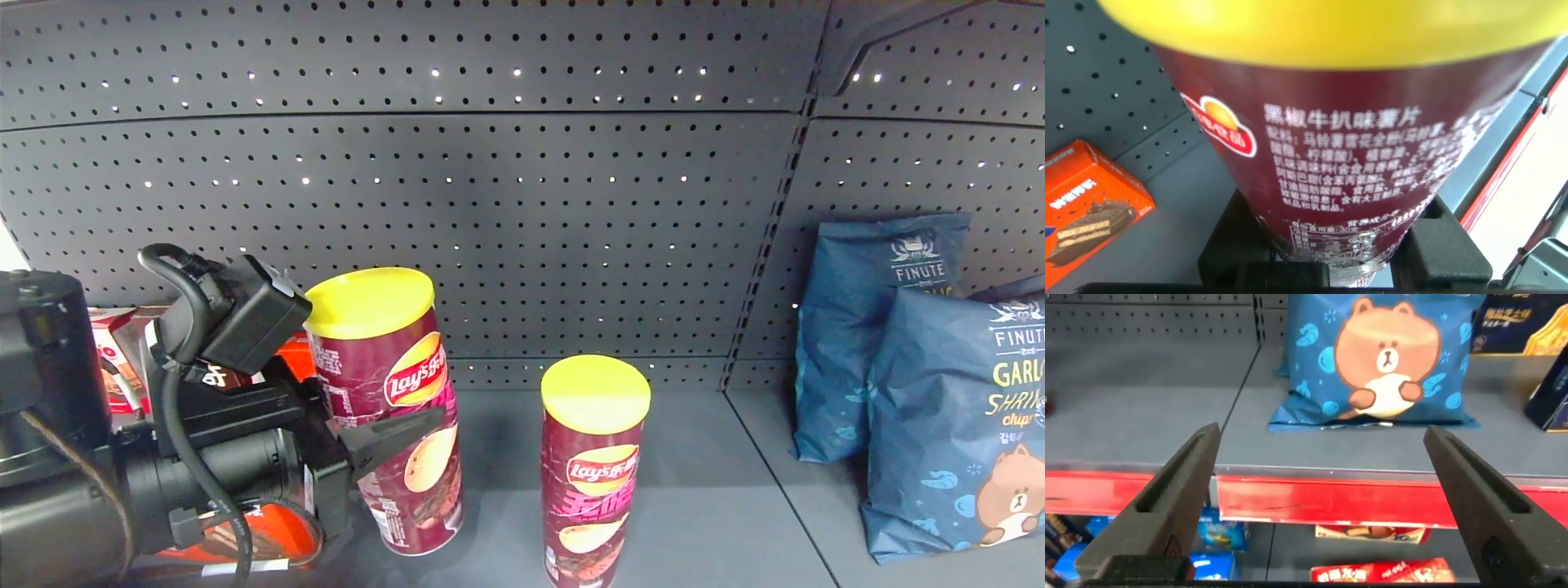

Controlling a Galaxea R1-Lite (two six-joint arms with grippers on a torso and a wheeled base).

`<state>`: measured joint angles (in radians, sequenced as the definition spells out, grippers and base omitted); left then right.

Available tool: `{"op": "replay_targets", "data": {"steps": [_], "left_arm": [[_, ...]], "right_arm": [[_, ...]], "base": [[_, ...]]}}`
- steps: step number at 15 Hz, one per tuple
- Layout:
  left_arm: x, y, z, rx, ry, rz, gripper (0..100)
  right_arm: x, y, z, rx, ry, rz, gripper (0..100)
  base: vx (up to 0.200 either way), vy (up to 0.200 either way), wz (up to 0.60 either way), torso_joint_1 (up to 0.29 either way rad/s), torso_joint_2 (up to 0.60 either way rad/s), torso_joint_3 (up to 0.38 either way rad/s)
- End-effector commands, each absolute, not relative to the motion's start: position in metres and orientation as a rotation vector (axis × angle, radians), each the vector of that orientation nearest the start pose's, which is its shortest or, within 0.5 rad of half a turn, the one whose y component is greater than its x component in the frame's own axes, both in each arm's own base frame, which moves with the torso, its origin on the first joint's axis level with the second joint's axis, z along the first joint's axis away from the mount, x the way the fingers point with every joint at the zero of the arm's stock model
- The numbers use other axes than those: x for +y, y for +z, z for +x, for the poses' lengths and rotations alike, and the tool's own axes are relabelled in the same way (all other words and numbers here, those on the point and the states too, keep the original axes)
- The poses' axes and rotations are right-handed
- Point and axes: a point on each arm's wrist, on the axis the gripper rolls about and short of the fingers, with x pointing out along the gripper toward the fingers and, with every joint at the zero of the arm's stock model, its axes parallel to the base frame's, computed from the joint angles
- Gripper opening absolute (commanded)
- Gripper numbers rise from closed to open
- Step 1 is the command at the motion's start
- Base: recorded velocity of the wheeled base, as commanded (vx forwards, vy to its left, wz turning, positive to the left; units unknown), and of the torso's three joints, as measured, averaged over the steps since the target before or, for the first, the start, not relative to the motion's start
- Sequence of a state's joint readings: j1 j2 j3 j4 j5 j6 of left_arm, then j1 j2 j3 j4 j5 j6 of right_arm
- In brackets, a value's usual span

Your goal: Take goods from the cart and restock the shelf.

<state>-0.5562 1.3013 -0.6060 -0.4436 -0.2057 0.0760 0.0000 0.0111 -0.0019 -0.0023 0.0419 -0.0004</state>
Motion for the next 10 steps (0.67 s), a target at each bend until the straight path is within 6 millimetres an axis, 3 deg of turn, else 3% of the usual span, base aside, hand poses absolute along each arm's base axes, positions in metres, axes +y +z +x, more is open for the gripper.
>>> {"op": "replay_targets", "data": {"steps": [1, 6, 10], "left_arm": [[-0.110, 0.211, 0.169, 0.221, -0.766, 0.115, 0], [-0.107, 0.217, 0.174, 0.205, -0.739, 0.109, 0], [-0.105, 0.208, 0.202, 0.227, -0.676, 0.105, 0]], "right_arm": [[0.001, 0.076, -0.023, -0.005, 0.043, 0.000, 100], [0.001, 0.076, -0.023, -0.003, 0.043, 0.000, 100], [0.001, 0.076, -0.023, -0.003, 0.043, -0.002, 100]], "base": [[0.000, 0.000, 0.00, 0.000, 0.00, 0.000], [0.000, 0.000, 0.00, 0.000, 0.00, 0.000], [0.000, 0.000, 0.00, 0.000, 0.00, 0.000]]}}
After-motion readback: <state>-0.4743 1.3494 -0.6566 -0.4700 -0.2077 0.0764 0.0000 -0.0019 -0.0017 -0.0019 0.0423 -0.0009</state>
